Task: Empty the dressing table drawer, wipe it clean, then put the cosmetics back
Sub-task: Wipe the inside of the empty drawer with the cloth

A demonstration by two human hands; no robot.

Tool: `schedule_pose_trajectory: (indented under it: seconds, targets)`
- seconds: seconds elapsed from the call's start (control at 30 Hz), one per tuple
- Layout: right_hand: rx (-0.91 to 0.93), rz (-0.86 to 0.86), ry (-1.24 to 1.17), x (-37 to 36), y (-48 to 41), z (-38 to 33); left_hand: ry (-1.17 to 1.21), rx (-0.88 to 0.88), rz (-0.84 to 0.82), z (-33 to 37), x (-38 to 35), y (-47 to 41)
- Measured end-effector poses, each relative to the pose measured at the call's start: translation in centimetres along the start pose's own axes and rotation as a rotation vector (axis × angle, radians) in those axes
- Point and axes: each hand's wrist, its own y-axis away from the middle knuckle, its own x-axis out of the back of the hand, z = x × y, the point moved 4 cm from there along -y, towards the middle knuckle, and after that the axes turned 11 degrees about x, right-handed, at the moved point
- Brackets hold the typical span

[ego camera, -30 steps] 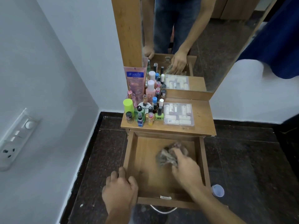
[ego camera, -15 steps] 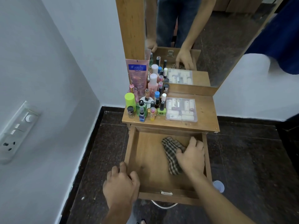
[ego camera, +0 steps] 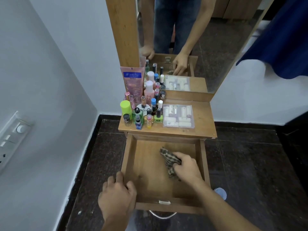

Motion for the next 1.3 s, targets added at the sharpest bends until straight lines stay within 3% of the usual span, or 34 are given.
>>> schedule_pose_trajectory:
  seconds: [0.17, 0.3, 0.5, 0.63, 0.77, 0.9, 1.03, 1.3]
  targets:
    - [0.168, 0.187, -0.215, 8.0, 1.9, -3.7, 0.053, -0.002, 0.011, 0.0, 0.0, 0.0]
    - [0.265, 0.492, 0.172, 15.3, -0.4, -4.9, 0.054, -0.013, 0.015, 0.2, 0.1, 0.0]
    - [0.133, 0.633, 0.522, 17.9, -8.4, -3.7, 0.07, -0.02, 0.045, 0.3, -0.4, 0.3]
    - [0.009, 0.53, 0.619, 14.2, -11.0, -3.2, 0.042, -0.034, 0.108, 0.4, -0.2, 0.6]
    - [-0.034, 0.473, 0.501, 13.7, -11.6, -2.7, 0.03, -0.032, 0.102, 0.4, -0.1, 0.6]
    - [0.191, 0.49, 0.44, 15.5, -10.5, -1.8, 0.035, -0.02, 0.082, 0.4, -0.1, 0.6]
    - [0.277, 0.21, 0.542, 12.9, -10.5, 0.6, 0.027, -0.01, 0.049, 0.5, 0.0, 0.5]
    - [0.164, 0.338, 0.622, 11.0, -12.2, 0.4, 0.025, -0.015, 0.037, 0.2, -0.3, 0.3]
